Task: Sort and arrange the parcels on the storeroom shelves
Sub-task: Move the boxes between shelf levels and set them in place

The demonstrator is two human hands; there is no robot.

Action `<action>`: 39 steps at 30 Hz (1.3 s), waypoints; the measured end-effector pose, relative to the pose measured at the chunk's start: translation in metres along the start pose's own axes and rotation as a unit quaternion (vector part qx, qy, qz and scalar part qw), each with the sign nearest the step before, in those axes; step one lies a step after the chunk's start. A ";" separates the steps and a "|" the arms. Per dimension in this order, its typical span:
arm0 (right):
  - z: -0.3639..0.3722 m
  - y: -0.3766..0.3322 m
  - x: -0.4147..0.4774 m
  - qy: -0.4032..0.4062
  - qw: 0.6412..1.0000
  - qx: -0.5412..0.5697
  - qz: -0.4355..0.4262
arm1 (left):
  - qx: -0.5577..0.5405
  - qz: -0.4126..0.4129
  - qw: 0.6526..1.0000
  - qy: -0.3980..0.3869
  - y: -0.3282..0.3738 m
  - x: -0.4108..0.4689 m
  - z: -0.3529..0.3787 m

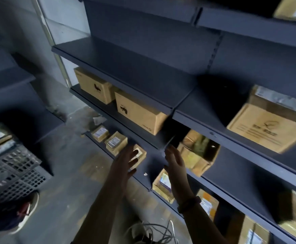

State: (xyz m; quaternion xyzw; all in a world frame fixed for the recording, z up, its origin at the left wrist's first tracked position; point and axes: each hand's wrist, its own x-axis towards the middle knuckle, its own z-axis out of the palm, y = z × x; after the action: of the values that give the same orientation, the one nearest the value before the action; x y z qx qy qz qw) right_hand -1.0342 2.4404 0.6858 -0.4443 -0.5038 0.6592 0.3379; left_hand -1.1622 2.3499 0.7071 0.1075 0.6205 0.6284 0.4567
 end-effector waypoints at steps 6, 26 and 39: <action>0.107 0.014 0.086 -0.044 0.999 0.001 -0.006 | -0.003 -0.006 1.000 0.011 0.050 0.100 -0.067; 0.387 0.018 0.332 -0.053 0.988 -0.138 0.054 | 0.060 -0.045 0.996 0.051 0.216 0.425 -0.243; 0.473 0.015 0.450 0.181 0.972 -0.140 0.048 | 0.188 0.007 0.982 0.007 0.290 0.657 -0.334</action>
State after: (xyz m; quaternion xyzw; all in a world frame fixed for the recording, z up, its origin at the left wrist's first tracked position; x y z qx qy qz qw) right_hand -1.6420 2.6664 0.6069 -0.6233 -0.4994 0.5061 0.3256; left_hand -1.8918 2.6410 0.6092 0.1916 0.7303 0.5044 0.4191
